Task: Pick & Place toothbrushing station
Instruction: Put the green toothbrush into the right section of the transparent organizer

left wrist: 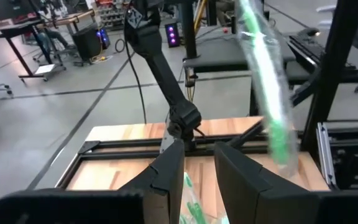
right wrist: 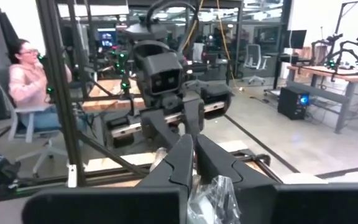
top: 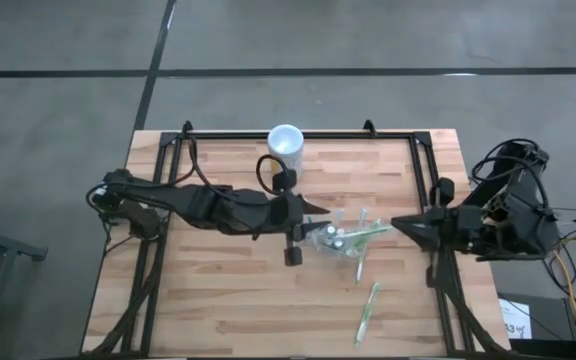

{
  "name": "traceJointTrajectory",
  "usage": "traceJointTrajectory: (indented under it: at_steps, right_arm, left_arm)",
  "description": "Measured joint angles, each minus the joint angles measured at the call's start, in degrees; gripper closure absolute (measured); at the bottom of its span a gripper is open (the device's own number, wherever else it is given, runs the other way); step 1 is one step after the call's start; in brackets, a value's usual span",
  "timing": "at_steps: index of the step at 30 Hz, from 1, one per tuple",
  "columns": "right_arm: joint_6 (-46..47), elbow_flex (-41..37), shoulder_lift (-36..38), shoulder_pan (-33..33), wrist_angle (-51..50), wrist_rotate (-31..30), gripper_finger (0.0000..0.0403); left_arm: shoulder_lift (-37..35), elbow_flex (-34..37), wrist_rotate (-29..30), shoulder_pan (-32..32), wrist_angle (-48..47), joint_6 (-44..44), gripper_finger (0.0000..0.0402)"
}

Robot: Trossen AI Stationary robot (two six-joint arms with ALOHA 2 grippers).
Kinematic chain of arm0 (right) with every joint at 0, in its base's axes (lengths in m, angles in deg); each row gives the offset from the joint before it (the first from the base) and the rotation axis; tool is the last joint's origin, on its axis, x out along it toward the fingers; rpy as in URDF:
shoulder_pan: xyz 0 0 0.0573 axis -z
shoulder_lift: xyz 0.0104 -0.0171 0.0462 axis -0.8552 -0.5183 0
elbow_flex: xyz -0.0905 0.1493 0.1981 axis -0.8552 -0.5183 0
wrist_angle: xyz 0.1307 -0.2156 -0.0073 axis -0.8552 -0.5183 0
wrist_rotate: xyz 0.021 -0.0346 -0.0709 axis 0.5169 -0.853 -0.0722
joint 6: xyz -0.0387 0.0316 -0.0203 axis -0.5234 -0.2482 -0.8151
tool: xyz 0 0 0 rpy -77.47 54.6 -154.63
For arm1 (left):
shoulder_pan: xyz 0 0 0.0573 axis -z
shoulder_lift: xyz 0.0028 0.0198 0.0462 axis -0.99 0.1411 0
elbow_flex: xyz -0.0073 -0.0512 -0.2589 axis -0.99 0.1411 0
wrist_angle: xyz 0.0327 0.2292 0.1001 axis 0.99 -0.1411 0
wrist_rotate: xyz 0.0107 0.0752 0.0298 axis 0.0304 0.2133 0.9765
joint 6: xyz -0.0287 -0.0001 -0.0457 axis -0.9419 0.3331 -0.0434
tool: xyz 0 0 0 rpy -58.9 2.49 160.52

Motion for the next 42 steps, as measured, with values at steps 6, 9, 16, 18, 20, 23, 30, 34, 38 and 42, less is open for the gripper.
traceJointTrajectory:
  at_steps: [6, 9, 16, 18, 20, 23, 30, 34, 38, 42]
  right_arm:
    - [-0.79, 0.02, 0.07, -0.01, 0.04, -0.35, 0.0393]
    - [-0.52, 0.02, 0.21, -0.02, 0.04, -0.33, 0.0393]
    - [4.9, 0.11, 0.54, -0.01, -3.7, -1.61, 0.0394]
    - [8.79, 0.11, 0.59, -0.02, -7.98, -3.05, 0.0394]
    - [14.82, 0.11, 0.83, 0.0, -13.33, -3.15, 0.0394]
    - [24.95, 0.11, 0.88, 0.07, -21.57, -3.13, 0.0393]
    - [46.63, 0.11, -0.66, 0.02, -39.83, -2.69, 0.0392]
    - [55.93, -0.25, -2.1, 0.02, -47.58, 0.25, 0.0392]
    - [63.44, -0.49, -4.19, 0.02, -54.63, 5.21, 0.0391]
    - [69.38, -0.55, -6.38, 0.07, -61.25, 9.38, 0.0391]
  left_arm:
    - [0.14, 0.02, 1.94, -0.02, -1.96, 1.01, 0.0307]
    - [-0.14, 0.02, 6.28, 0.0, -2.35, 1.4, 0.0307]
    - [-1.46, 0.02, 26.61, -0.02, -5.07, 2.66, 0.0307]
    - [-1.76, 0.07, 31.49, -0.02, -6.06, 2.63, 0.0307]
    - [-2.16, 0.07, 34.42, -0.04, -6.15, 2.68, 0.0307]
    - [-2.83, 0.07, 35.34, -0.02, -6.11, 2.8, 0.0307]
    - [-2.99, 0.07, 35.31, -0.02, -6.37, 2.78, 0.0307]
    - [-2.99, 0.07, 35.3, -0.02, -7.31, 2.78, 0.0307]
    - [-2.99, 0.07, 35.33, -0.02, -7.52, 2.74, 0.0307]
    - [-2.99, 0.07, 35.3, -0.02, -8.19, 2.73, 0.0307]
